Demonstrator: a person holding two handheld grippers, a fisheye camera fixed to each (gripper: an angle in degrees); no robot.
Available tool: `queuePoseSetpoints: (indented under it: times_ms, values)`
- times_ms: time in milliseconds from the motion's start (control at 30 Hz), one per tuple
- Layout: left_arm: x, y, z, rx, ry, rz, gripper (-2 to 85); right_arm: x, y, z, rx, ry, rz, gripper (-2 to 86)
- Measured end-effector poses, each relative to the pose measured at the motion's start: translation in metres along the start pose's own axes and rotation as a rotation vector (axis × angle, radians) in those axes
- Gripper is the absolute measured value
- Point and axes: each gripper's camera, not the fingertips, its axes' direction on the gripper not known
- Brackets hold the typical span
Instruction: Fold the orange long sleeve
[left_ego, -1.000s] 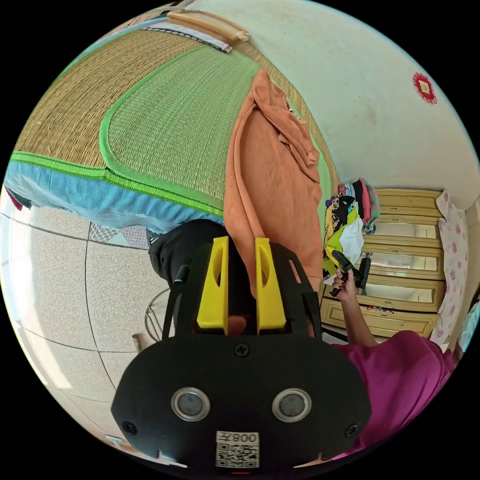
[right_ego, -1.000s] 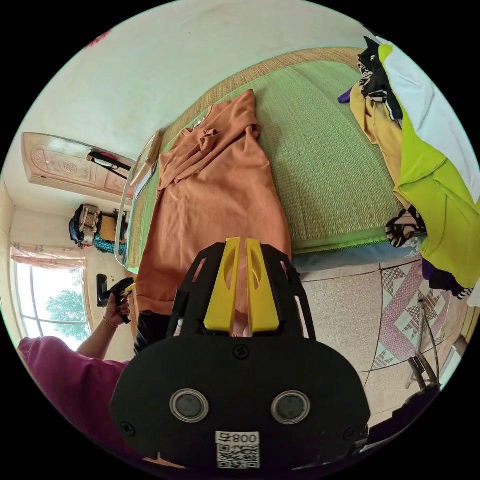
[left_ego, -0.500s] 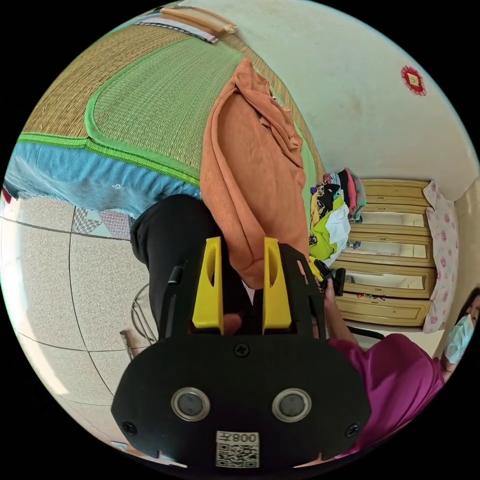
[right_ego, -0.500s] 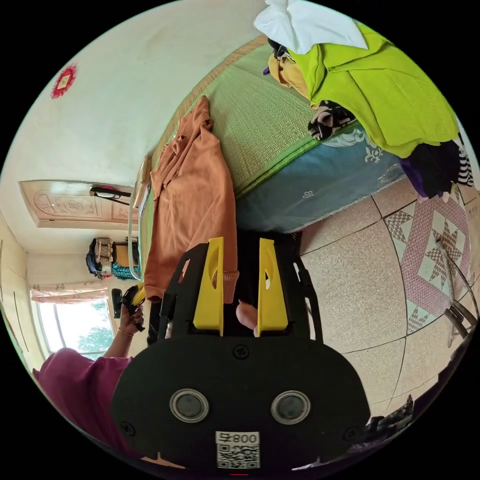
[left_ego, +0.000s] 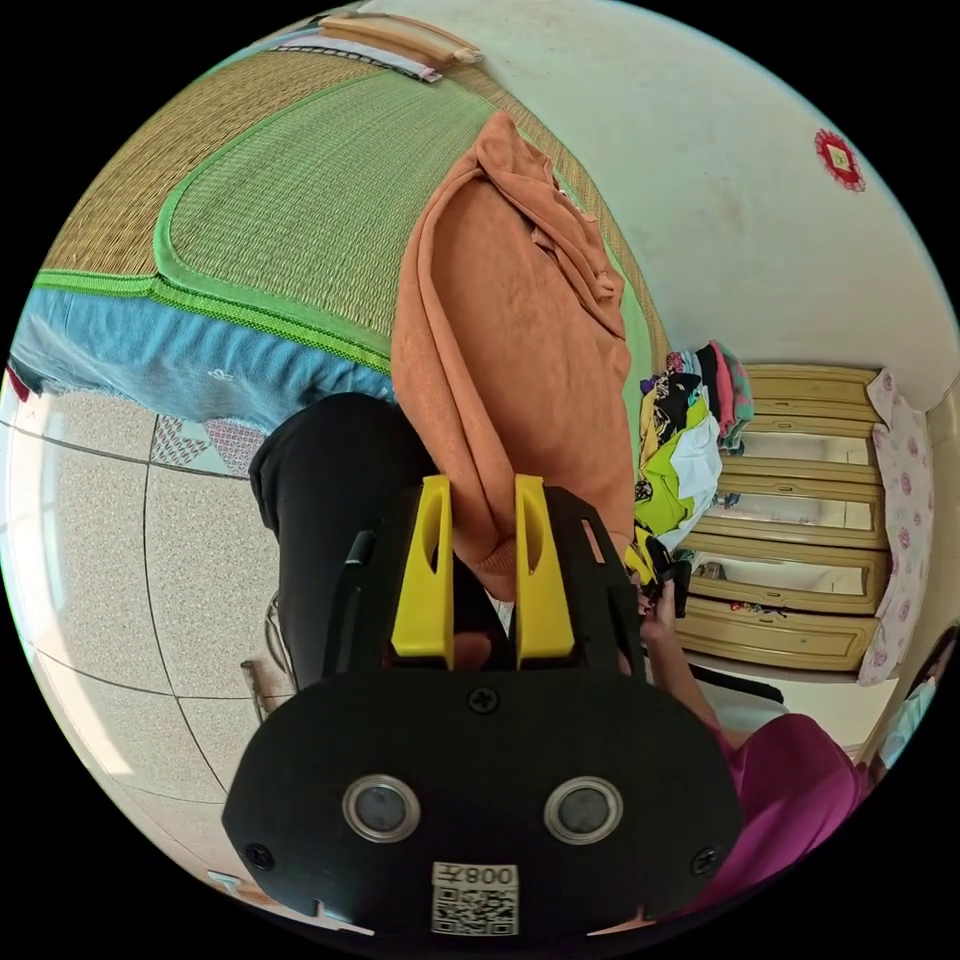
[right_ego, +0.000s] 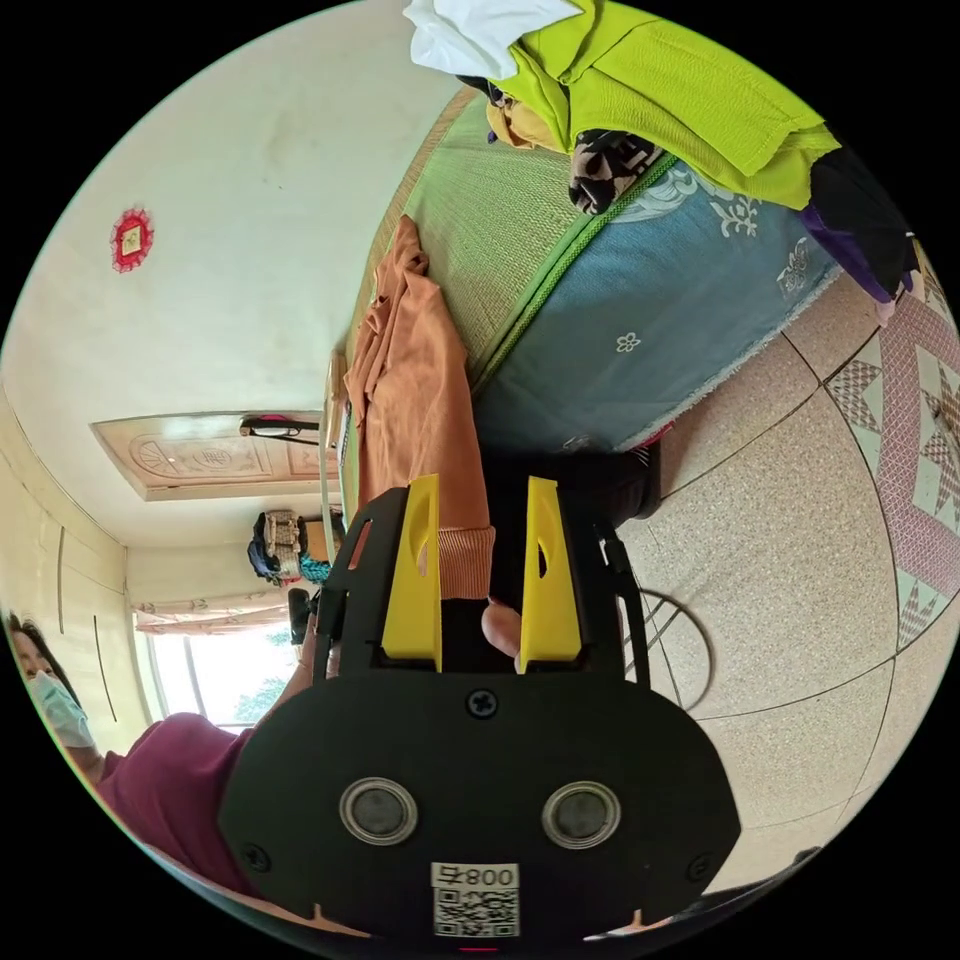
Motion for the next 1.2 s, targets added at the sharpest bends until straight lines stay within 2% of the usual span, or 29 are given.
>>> queuePoseSetpoints:
  times_ms: [133,300,500,833,967,1200]
  values:
    - [-0.005,0.010,-0.005,0.003,-0.011,-0.009,5.1,0.016,-0.001,-0.004,-0.015,-0.038,0.025,13.2]
    - [-0.022,0.032,-0.033,0.059,0.062,-0.013,2.8,0.031,0.005,-0.017,0.007,-0.084,0.048,13.1]
    - [-0.072,0.060,-0.059,0.171,0.187,-0.167,2.0,0.042,0.009,-0.021,-0.012,-0.117,0.055,13.1]
    - [-0.089,0.084,-0.073,0.200,0.231,-0.206,1.7,0.058,0.020,-0.035,0.012,-0.187,0.089,12.8]
    - [-0.090,0.095,-0.078,0.190,0.235,-0.205,1.7,0.059,0.021,-0.031,-0.035,-0.174,0.085,12.2]
    - [-0.089,0.117,-0.090,0.187,0.279,-0.178,1.8,0.054,0.028,-0.037,-0.048,-0.244,0.078,4.4]
